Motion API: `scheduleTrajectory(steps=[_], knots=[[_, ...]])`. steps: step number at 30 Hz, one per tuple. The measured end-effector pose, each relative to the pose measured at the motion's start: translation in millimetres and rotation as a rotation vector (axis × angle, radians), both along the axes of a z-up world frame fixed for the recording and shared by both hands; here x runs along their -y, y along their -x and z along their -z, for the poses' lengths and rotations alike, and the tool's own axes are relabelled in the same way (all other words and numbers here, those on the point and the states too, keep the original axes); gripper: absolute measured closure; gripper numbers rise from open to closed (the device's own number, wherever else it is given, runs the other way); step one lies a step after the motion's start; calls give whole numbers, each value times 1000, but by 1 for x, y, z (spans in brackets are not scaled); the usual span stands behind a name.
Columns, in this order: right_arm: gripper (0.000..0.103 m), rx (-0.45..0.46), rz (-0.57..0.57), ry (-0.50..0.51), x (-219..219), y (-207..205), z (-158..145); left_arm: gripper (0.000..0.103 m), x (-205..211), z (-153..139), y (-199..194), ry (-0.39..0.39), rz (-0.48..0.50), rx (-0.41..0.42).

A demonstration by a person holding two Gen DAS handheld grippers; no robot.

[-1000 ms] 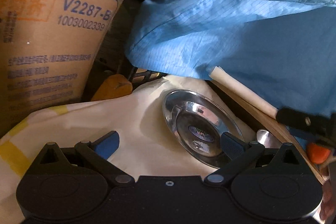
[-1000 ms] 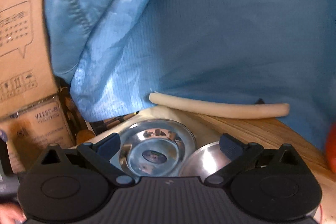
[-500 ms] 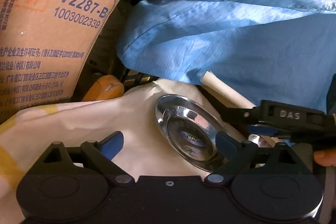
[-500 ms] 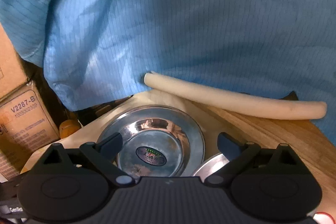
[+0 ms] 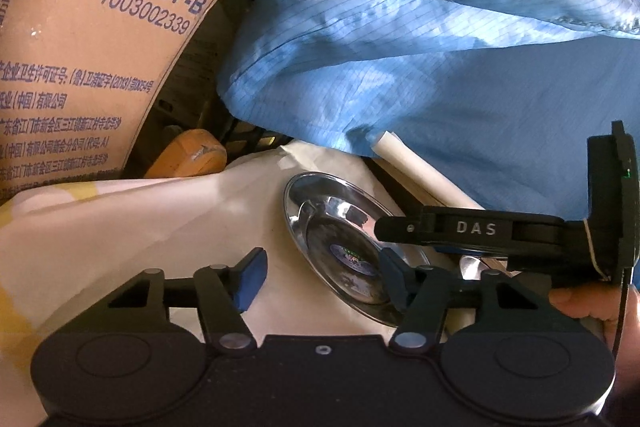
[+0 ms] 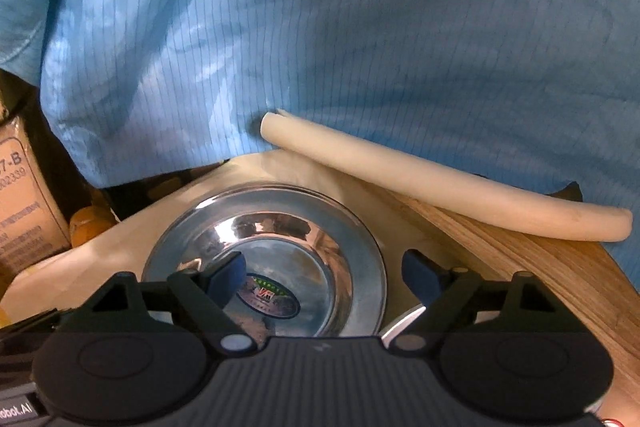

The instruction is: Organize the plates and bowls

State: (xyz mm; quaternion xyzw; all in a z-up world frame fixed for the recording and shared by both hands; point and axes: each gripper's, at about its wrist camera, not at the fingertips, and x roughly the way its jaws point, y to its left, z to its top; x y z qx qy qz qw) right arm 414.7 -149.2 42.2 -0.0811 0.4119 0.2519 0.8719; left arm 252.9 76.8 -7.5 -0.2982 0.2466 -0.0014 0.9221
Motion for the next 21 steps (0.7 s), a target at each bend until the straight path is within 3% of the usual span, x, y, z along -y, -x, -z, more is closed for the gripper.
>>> scheduleTrajectory(steps=[2, 13, 21], knots=[[15, -10, 8, 14, -3, -1, 0, 48, 0, 0, -1, 2, 4, -6], [15, -46, 15, 55, -21, -4, 7, 57, -1, 2, -6, 18, 3, -15], [15, -3, 14, 52, -27, -18, 14, 68, 2, 4, -9, 25, 20, -24]])
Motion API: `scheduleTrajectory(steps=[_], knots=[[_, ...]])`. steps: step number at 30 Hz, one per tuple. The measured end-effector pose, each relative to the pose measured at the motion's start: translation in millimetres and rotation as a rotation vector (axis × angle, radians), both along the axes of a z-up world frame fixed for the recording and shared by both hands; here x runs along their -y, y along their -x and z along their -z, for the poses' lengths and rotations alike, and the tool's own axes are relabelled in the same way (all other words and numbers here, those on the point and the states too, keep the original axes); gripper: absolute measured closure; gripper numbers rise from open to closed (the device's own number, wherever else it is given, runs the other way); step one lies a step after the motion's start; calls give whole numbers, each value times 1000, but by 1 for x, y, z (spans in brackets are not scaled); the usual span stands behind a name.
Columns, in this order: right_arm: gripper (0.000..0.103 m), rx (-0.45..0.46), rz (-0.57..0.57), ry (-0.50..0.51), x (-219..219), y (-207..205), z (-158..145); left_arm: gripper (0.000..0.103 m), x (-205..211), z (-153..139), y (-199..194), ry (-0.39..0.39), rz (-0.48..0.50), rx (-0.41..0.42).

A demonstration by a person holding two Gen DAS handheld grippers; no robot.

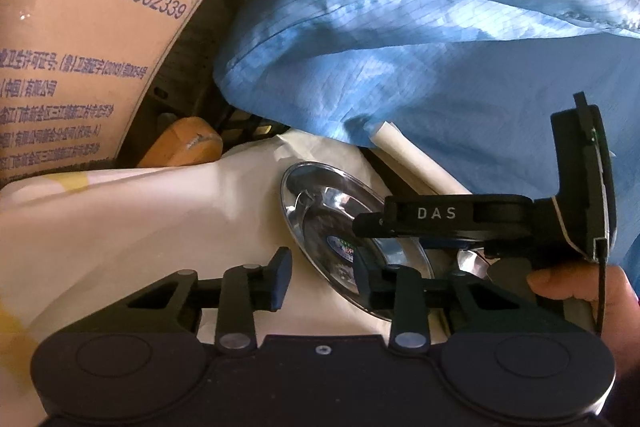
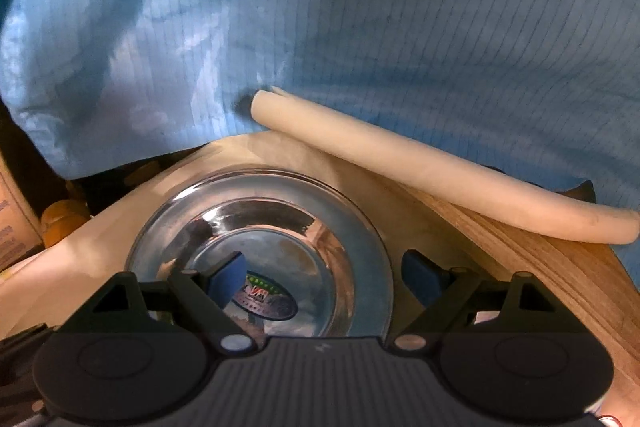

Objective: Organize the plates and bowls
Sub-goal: 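Lift the small logo plate with the left gripper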

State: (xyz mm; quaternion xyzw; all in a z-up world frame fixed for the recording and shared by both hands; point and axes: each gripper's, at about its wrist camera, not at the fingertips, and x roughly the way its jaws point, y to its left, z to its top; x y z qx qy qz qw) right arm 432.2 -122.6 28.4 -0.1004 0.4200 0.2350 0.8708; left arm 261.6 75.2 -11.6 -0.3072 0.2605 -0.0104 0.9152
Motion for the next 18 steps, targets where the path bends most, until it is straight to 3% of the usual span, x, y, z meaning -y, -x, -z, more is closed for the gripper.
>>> scheduleTrajectory(steps=[11, 18], knots=[[13, -23, -19, 93, -12, -7, 5, 76, -2, 2, -1, 18, -14, -12], [41, -10, -14, 98, -14, 0, 2, 87, -2, -1, 2, 5, -25, -21]])
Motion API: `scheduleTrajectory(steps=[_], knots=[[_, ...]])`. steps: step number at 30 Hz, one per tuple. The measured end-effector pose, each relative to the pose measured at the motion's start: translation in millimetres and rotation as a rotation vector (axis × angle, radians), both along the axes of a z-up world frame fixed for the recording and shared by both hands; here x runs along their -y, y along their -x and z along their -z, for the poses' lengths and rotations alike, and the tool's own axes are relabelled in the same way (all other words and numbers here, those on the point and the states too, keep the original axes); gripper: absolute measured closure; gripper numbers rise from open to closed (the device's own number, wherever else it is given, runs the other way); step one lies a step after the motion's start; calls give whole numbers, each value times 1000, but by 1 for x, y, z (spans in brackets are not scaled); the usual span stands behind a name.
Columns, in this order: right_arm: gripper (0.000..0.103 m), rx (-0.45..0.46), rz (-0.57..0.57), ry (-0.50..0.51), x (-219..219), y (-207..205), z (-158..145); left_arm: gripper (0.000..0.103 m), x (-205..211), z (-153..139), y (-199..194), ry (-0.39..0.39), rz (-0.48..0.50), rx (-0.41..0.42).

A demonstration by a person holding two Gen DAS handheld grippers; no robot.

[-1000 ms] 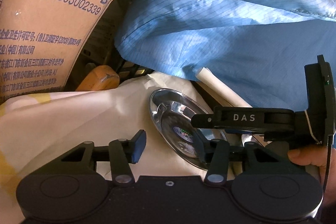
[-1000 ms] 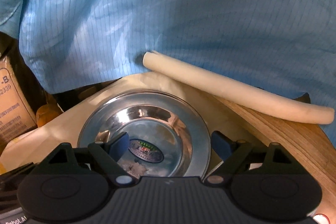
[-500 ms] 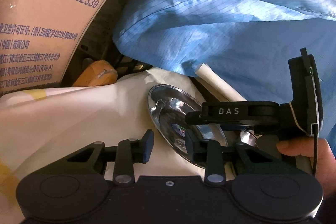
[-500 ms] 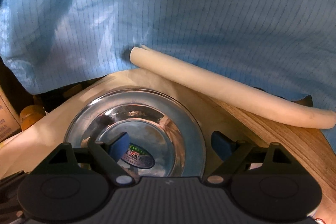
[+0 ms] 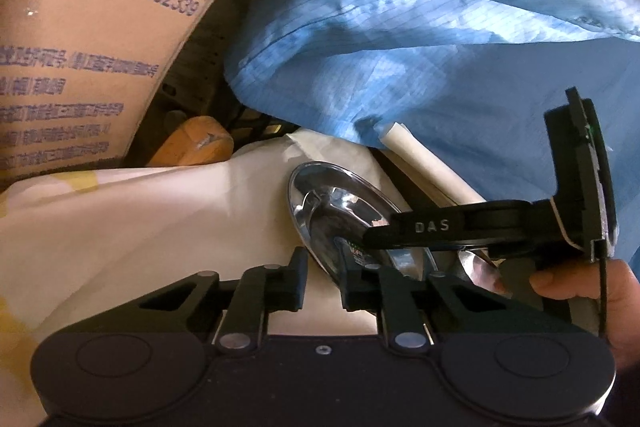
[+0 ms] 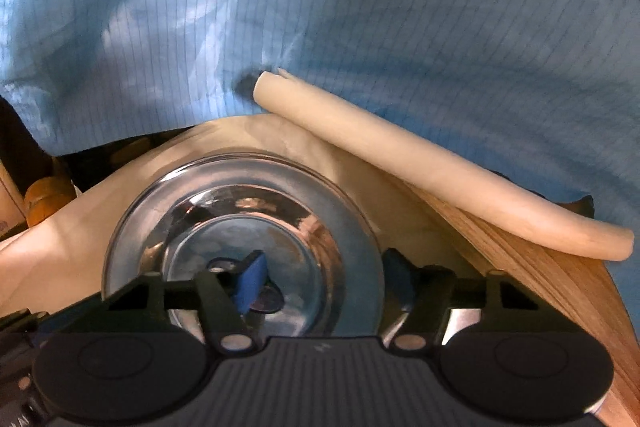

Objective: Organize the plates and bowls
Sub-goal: 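Lift the small logo plate with the left gripper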

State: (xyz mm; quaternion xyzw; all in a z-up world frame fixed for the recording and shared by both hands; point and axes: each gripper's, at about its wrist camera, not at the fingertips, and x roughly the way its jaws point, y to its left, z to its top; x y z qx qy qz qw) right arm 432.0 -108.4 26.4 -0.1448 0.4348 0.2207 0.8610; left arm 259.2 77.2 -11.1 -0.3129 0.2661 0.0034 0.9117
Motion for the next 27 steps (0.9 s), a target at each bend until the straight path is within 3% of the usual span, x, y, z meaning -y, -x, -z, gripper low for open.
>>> scheduleTrajectory(steps=[6, 13, 27], knots=[[65, -50, -17, -64, 6, 5, -4, 88, -9, -7, 14, -10, -38, 1], [77, -90, -64, -130, 7, 15, -2, 89, -22, -12, 33, -35, -60, -3], [80, -71, -35, -238, 28, 48, -8, 88, -13, -36, 51, -125, -73, 53]])
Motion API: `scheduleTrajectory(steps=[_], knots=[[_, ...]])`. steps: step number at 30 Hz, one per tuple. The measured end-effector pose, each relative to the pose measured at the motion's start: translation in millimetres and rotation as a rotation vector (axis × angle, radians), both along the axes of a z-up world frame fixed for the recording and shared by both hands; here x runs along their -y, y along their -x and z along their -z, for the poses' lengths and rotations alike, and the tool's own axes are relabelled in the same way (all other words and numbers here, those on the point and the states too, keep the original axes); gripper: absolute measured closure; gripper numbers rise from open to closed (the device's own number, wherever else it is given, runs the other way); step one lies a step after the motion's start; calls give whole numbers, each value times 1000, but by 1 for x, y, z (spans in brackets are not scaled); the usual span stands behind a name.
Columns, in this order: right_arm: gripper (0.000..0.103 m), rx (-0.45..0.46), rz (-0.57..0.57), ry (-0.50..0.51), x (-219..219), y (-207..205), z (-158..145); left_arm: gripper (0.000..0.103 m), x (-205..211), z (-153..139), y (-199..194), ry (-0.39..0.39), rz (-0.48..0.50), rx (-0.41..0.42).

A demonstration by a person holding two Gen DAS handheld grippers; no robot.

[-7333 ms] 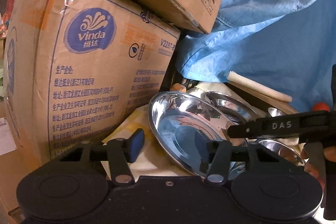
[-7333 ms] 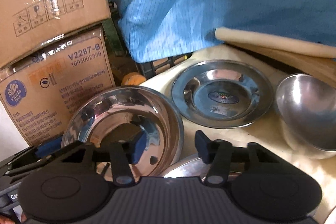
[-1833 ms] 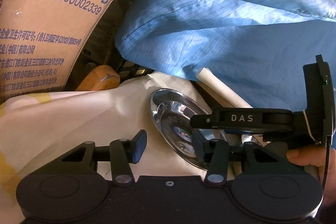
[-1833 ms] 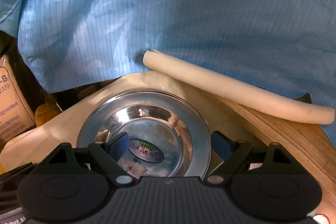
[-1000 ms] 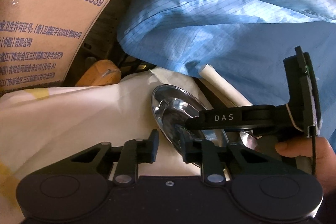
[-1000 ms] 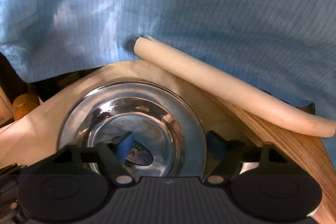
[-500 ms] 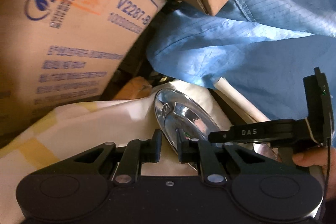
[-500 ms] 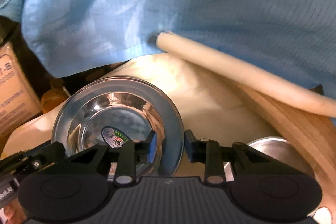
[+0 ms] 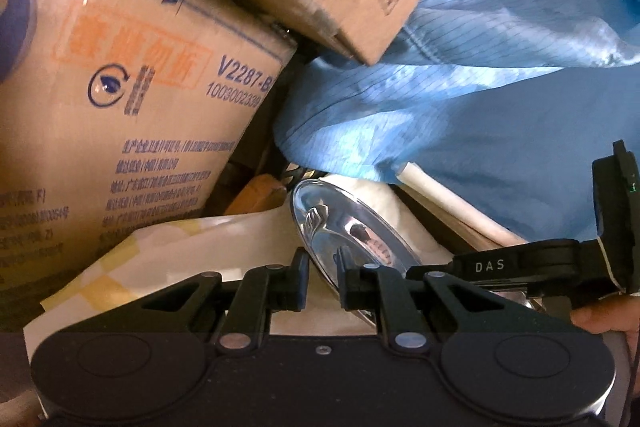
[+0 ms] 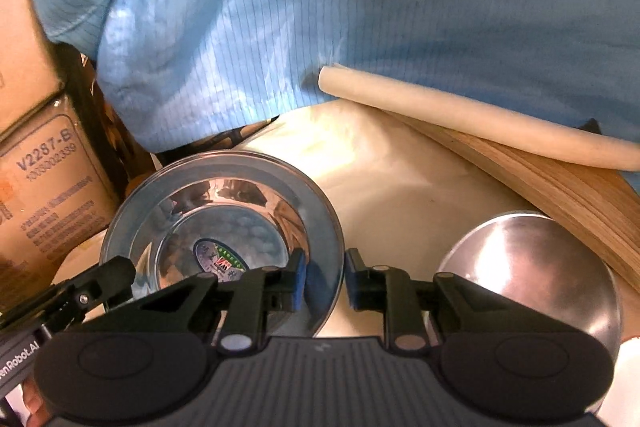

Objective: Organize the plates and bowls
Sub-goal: 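Lift the small logo plate with the left gripper, then lower the logo plate onto the large plate stack and open the left gripper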

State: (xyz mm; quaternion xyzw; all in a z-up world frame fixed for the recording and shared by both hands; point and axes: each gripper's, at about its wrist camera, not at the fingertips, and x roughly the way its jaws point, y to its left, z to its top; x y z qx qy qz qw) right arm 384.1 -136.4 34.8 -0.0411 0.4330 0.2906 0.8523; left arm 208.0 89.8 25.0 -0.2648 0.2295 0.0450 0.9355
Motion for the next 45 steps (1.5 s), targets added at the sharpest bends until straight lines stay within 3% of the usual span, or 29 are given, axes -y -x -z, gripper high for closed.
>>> scheduleTrajectory(steps=[11, 21, 30, 45], knots=[[80, 42, 54, -31, 36, 30, -17, 88, 27, -18, 17, -24, 59, 33], [80, 63, 93, -37, 90, 83, -36, 88, 57, -26, 35, -31, 123, 26], [80, 45, 111, -32, 117, 122, -28, 88, 78, -27, 66, -78, 177, -3], [80, 15, 131, 5, 127, 157, -13, 84, 104, -14, 83, -193, 235, -77]])
